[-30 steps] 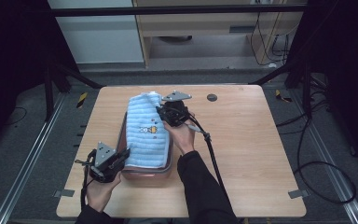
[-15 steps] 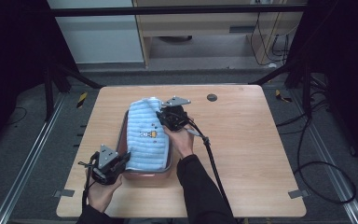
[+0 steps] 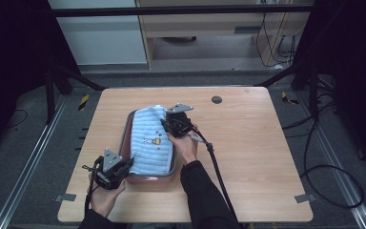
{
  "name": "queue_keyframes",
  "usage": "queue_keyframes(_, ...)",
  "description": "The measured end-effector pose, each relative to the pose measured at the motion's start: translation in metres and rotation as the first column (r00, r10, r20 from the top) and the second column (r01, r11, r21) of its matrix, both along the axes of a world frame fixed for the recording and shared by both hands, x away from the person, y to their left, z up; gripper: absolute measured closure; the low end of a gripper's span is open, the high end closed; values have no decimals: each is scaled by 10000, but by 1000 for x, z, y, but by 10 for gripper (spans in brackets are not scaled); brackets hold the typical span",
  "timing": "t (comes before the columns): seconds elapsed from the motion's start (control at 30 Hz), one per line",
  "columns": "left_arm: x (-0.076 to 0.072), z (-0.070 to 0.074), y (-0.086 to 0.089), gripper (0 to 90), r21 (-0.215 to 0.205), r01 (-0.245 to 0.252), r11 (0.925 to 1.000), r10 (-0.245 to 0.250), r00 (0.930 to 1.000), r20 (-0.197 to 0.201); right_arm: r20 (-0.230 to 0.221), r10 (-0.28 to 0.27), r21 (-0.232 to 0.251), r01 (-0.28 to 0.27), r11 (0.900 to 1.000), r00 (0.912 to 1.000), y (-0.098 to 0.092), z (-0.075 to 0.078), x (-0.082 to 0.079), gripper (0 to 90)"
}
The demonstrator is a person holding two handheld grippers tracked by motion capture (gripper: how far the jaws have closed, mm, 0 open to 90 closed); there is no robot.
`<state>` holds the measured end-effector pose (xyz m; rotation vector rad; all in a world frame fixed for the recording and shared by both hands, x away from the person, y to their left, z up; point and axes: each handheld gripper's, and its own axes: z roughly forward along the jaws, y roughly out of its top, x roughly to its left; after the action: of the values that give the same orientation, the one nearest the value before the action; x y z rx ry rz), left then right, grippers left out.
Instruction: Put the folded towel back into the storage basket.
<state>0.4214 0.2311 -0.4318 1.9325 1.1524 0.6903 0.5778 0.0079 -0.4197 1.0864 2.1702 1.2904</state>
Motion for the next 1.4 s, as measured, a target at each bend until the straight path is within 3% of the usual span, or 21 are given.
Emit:
queue_keyframes(0.3, 3, -2, 3, 752, 60, -328, 9994, 327, 9995, 34, 8, -178, -565, 178, 9982, 9998, 3, -7, 1, 663)
queue_keyframes(0.63, -3, 10, 6, 694, -353, -216, 9991, 232, 9987, 450, 767, -438, -369, 468, 9982, 9961, -13, 10, -8, 574)
queue_keyframes(0.83, -5, 14, 11, 646, -630, -59, 9980, 100, 9979, 636, 1279, -685, -70, 700, 9975, 9894, -36, 22, -16, 475)
queue_keyframes(0.93, -4, 15, 13, 623, -677, -73, 9977, 118, 9977, 664, 1215, -876, 280, 848, 9960, 9887, -48, 25, -20, 431)
queue_keyframes(1.23, -3, 17, 18, 560, -720, -30, 9974, 84, 9972, 739, 1229, -1324, 682, 1247, 9898, 9835, -90, 29, -35, 320)
queue_keyframes(1.4, -1, 18, 23, 511, -854, -9, 9963, 77, 9969, 789, 1275, -1576, 635, 1505, 9866, 9792, -114, 27, -46, 277)
